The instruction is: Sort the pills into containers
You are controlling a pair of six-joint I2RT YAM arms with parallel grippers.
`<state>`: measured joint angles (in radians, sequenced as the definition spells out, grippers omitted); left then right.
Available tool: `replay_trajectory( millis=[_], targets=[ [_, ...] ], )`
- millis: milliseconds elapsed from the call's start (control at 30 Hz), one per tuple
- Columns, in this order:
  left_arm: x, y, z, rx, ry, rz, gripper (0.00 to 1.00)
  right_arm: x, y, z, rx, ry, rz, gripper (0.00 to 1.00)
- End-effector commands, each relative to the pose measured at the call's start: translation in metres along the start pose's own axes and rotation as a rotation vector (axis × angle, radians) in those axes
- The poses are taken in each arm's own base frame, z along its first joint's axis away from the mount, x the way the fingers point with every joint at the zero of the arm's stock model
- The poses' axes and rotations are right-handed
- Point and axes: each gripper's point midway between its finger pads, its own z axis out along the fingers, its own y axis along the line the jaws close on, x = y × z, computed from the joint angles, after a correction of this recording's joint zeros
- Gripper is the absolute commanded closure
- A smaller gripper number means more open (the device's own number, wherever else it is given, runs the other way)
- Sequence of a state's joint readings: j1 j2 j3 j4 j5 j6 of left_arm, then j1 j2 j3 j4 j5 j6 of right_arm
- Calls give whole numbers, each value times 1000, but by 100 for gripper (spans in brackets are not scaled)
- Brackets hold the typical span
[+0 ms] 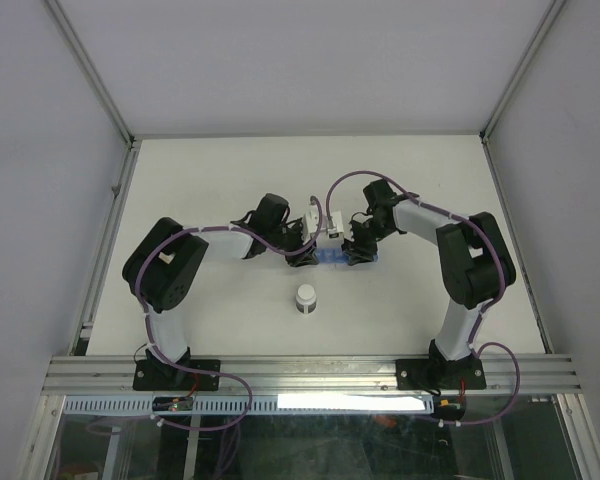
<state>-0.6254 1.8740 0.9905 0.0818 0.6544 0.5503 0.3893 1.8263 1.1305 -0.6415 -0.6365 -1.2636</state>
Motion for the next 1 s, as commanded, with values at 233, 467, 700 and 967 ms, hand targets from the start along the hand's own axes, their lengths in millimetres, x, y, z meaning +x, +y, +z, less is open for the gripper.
replay_trajectory(
  millis=[233, 467, 700, 967],
  targets=[
    [-39, 0, -6, 41, -111, -137, 67, 7, 4, 13, 2, 56, -74, 77],
    [-43, 12, -13, -7, -136, -247, 57, 5, 6, 13, -7, 49, -79, 77],
    [-53, 20, -23, -87, -182, -268, 46, 4, 7, 13, -14, 44, -79, 77],
    [-54, 35, -36, -206, -175, -263, 44, 2, 7, 13, -15, 40, -78, 77]
  ],
)
